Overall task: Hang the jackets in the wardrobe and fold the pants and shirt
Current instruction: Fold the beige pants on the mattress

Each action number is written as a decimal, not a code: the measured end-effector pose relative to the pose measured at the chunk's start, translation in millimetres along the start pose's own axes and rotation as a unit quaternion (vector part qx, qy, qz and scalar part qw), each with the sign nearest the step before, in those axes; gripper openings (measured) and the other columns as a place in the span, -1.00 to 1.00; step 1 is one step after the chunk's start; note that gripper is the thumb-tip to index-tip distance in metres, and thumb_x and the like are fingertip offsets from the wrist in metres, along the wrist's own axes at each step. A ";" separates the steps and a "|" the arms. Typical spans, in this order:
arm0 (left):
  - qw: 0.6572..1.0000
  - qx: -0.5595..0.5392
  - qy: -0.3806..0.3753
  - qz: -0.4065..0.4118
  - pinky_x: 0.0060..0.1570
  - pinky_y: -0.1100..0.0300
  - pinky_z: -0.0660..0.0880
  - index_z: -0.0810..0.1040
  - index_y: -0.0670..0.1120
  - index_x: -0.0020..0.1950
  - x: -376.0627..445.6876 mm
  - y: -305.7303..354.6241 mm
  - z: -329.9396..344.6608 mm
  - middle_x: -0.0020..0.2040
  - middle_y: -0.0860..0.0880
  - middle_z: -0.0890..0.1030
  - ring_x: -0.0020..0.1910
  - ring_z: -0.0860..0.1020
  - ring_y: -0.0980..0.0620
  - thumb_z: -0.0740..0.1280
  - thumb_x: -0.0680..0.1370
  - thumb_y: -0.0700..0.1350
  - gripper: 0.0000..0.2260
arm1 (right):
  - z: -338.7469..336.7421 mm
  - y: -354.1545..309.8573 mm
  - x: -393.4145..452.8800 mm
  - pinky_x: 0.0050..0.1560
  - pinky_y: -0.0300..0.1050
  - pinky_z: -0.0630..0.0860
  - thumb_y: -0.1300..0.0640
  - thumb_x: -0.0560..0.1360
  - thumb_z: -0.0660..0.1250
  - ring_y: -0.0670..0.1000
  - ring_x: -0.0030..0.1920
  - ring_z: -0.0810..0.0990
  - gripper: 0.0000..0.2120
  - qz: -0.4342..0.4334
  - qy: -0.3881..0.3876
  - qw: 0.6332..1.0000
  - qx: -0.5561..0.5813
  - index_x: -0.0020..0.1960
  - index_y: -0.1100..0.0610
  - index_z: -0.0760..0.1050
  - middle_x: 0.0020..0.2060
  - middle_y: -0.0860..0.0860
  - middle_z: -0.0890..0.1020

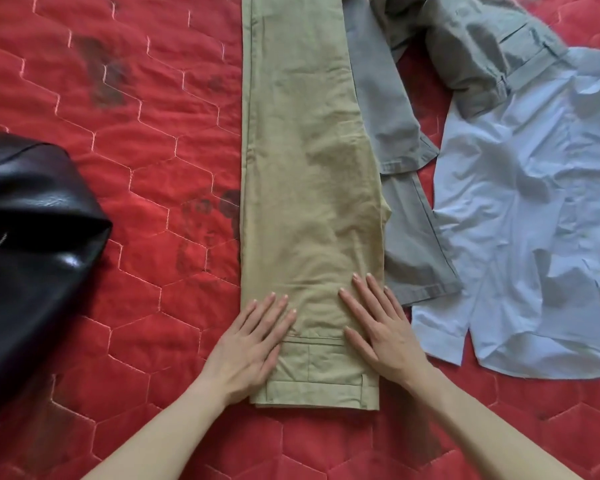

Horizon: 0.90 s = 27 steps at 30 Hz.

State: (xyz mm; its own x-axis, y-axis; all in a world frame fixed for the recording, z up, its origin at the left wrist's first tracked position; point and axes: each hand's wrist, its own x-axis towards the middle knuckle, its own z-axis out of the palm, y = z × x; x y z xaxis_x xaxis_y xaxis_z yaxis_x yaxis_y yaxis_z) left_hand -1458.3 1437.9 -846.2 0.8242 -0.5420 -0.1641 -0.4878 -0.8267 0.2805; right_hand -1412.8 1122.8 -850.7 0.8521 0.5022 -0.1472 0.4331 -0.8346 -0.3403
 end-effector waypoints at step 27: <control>0.988 0.016 -0.140 0.065 0.64 -0.13 0.06 0.04 -0.04 0.71 1.3 -18.3 -39.3 0.71 -0.12 0.03 0.69 -0.02 -0.20 0.08 0.61 0.42 -0.19 | -47.4 15.3 -19.4 0.55 0.19 0.18 -0.01 0.71 0.10 0.09 0.64 0.22 -0.55 -0.138 -0.059 0.989 -0.011 0.58 -0.05 0.38 0.62 -0.06 0.30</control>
State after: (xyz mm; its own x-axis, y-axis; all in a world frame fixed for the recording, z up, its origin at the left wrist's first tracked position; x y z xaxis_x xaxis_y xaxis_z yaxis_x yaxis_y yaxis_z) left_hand -1437.0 1458.2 -814.3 0.6452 -0.6603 -0.3844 -0.5961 -0.7497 0.2874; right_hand -1408.8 1089.6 -809.1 0.6602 0.7340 -0.1595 0.6522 -0.6655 -0.3630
